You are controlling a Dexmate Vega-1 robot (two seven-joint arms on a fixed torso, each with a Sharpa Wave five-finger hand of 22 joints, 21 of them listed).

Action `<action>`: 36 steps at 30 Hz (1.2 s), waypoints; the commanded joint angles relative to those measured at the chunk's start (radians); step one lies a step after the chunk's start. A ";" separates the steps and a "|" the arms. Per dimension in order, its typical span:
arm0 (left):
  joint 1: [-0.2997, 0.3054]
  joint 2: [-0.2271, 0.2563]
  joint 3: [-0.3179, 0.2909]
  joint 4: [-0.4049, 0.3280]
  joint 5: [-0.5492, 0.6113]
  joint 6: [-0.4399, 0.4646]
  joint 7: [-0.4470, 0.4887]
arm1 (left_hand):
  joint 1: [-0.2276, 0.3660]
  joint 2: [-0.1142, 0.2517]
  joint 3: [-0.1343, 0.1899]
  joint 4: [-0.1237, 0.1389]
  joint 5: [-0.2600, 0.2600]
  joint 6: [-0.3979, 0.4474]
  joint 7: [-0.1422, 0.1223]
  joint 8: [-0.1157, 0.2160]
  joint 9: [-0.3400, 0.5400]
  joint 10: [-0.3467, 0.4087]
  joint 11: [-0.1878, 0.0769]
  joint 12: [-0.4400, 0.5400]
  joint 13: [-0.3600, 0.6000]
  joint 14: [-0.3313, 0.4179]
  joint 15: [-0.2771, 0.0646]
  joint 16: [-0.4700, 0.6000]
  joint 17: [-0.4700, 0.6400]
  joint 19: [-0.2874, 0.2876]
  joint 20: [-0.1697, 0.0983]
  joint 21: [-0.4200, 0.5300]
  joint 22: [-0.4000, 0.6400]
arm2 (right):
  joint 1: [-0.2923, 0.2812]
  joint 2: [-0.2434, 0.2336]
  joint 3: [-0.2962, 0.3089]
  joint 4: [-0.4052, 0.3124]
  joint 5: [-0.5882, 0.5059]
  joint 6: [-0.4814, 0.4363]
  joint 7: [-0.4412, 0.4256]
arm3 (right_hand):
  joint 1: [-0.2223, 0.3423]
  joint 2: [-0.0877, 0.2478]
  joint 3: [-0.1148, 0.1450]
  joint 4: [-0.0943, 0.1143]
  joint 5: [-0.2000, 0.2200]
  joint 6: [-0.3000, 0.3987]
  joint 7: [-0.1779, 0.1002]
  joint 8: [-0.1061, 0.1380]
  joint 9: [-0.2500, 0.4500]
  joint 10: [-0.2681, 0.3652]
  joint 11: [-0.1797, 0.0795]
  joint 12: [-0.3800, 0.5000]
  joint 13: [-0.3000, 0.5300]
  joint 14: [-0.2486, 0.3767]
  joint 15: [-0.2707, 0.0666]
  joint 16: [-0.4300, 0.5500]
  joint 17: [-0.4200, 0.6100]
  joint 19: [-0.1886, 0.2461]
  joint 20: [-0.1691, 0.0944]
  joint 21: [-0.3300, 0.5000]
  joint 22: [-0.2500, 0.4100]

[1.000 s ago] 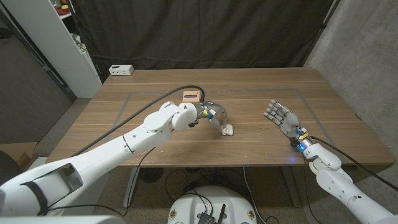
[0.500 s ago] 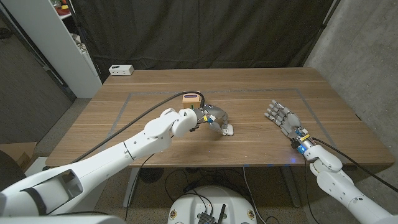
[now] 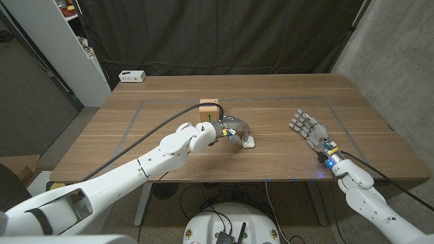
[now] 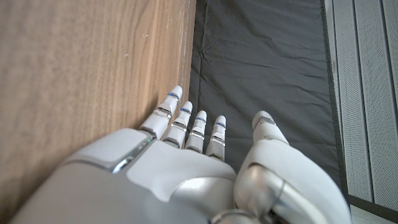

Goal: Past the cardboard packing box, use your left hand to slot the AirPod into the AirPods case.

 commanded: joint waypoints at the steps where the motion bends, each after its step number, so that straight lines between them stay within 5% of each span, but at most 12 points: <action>1: 0.012 -0.010 -0.003 0.018 -0.021 -0.003 0.026 | 0.010 -0.004 0.002 0.003 -0.003 0.015 -0.003 0.016 0.012 0.012 -0.002 0.006 0.003 0.010 -0.095 0.004 -0.001 0.010 -0.003 0.008 0.002 | 0.000 0.001 -0.002 0.002 -0.002 0.000 0.000 | -0.007 0.000 0.003 0.004 0.000 0.003 0.004 0.005 0.004 0.005 0.000 0.004 0.003 0.001 -0.073 0.007 0.001 -0.001 0.006 0.004 0.004; 11: 0.024 -0.006 -0.011 0.015 -0.060 -0.016 0.050 | 0.002 -0.004 -0.007 0.014 -0.008 -0.009 -0.003 0.026 0.039 0.021 -0.003 0.009 0.008 0.022 -0.098 0.008 0.001 0.016 -0.004 0.011 0.003 | 0.008 -0.002 -0.006 0.001 -0.003 -0.013 0.002 | -0.010 0.000 0.006 0.005 0.000 0.002 0.004 0.005 0.004 0.004 0.000 0.004 0.003 0.001 -0.075 0.005 -0.001 -0.001 0.006 0.004 0.004; 20: 0.031 0.002 -0.027 -0.003 -0.092 -0.017 0.063 | -0.028 -0.006 -0.025 0.033 -0.013 -0.087 -0.011 0.001 0.047 0.021 -0.001 0.008 0.013 0.024 -0.094 0.006 0.002 0.021 -0.001 0.014 0.004 | 0.010 -0.008 -0.006 -0.002 0.000 -0.024 0.004 | -0.011 0.000 0.009 0.005 0.001 0.001 0.005 0.004 0.004 0.005 -0.001 0.005 0.003 0.002 -0.074 0.004 -0.002 -0.001 0.006 0.004 0.004; 36: 0.049 0.019 -0.070 -0.047 -0.160 0.001 0.078 | -0.069 -0.020 -0.049 0.047 -0.016 -0.049 0.008 0.007 0.039 0.041 -0.008 0.015 0.018 0.047 -0.091 0.010 0.002 0.039 -0.002 0.022 0.006 | 0.032 -0.013 -0.012 0.003 0.005 -0.048 0.019 | -0.011 0.000 0.011 0.003 0.001 0.001 0.005 0.004 0.004 0.005 0.001 0.004 0.003 0.002 -0.072 0.003 -0.003 -0.001 0.006 0.004 0.004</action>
